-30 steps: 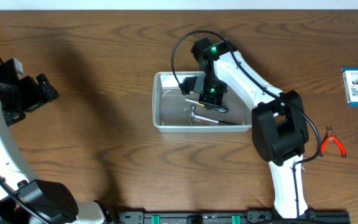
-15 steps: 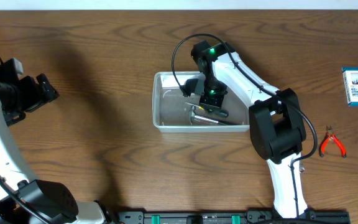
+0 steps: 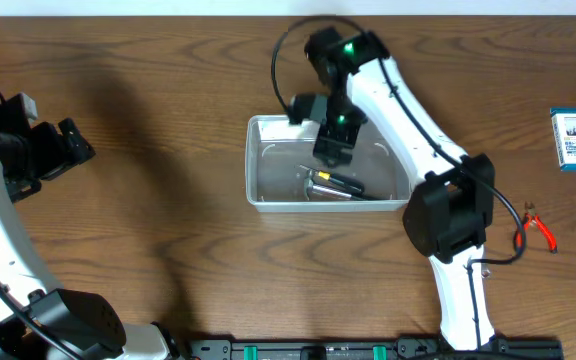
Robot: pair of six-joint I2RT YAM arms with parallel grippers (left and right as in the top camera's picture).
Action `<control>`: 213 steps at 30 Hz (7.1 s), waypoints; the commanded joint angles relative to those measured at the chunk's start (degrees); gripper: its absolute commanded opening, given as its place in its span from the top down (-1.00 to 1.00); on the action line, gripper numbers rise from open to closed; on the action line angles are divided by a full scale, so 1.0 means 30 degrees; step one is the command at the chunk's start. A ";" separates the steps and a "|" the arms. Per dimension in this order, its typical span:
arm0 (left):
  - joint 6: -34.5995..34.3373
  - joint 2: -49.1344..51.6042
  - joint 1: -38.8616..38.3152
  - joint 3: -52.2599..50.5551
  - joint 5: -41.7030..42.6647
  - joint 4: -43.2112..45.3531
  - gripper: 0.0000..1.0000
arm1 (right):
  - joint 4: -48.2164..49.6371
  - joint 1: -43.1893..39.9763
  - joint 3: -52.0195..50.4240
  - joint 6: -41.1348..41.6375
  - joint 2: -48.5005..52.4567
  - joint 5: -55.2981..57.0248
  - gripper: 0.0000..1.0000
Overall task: Pack container
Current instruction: 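Open the right gripper and lift it back toward the right, then move the right gripper over the boxed screwdriver set, then lower the right gripper and grasp the screwdriver set box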
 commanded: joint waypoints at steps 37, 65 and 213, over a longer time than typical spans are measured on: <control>0.0270 0.0015 0.0073 0.0000 0.0182 -0.0044 -0.96 | 0.0619 -1.8039 0.7657 0.8284 -0.2346 0.0699 -0.98; 0.0270 0.0015 0.0073 0.0000 0.0182 -0.0044 -0.96 | 0.1617 -1.9249 0.7665 0.7664 0.4393 0.0342 -0.98; 0.0270 0.0015 0.0073 0.0000 0.0182 -0.0036 -0.96 | 0.2929 -1.8782 0.7963 0.5326 0.6885 0.0903 0.39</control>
